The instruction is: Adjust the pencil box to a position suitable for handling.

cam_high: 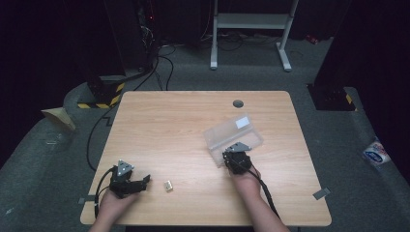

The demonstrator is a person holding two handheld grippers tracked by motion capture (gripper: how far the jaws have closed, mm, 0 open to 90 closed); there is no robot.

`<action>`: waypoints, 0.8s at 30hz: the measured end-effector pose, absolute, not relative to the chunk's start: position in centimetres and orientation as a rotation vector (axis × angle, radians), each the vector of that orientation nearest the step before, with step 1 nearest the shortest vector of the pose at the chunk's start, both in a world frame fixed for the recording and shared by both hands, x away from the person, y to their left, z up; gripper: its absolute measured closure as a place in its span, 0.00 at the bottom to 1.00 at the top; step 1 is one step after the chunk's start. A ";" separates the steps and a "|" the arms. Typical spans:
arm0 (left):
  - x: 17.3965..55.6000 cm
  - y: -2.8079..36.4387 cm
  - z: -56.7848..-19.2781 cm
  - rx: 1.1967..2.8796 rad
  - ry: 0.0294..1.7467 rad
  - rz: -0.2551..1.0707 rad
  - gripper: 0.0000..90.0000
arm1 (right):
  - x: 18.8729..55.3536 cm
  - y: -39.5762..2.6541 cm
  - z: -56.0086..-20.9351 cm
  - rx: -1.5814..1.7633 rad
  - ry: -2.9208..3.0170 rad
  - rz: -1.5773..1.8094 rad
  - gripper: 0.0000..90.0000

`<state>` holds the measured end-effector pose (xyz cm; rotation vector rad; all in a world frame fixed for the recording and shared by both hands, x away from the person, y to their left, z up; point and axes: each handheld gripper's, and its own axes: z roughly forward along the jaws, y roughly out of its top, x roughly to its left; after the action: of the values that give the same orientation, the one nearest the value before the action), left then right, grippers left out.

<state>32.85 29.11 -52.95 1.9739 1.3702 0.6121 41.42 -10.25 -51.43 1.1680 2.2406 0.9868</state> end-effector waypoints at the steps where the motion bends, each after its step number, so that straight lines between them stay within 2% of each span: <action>1: 32.9 29.1 -52.9 1.974 1.370 0.612 0.17 | 41.3 -10.1 -51.4 1.167 2.241 0.997 0.94; 9: 32.8 29.1 -52.9 1.974 1.370 0.612 0.17 | 39.9 -8.4 -51.6 1.135 2.271 1.043 0.93; 11: 32.8 29.1 -52.9 1.975 1.369 0.612 0.17 | 39.8 -8.2 -51.5 1.137 2.276 1.052 0.90; 13: 32.8 29.1 -52.9 1.971 1.375 0.610 0.17 | 39.7 -8.7 -50.8 1.128 2.254 1.100 0.80; 18: 32.8 29.1 -53.0 1.970 1.374 0.609 0.17 | 41.3 -13.1 -48.2 1.226 2.091 1.101 0.71; 21: 32.8 29.1 -52.9 1.971 1.374 0.610 0.17 | 42.9 -17.1 -47.7 1.312 1.999 0.986 0.66; 24: 32.8 29.1 -53.0 1.969 1.373 0.608 0.17 | 43.6 -18.7 -48.2 1.364 1.982 0.939 0.66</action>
<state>32.82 29.07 -52.96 1.9695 1.3728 0.6081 43.63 -18.66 -48.21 1.3640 1.9818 0.9390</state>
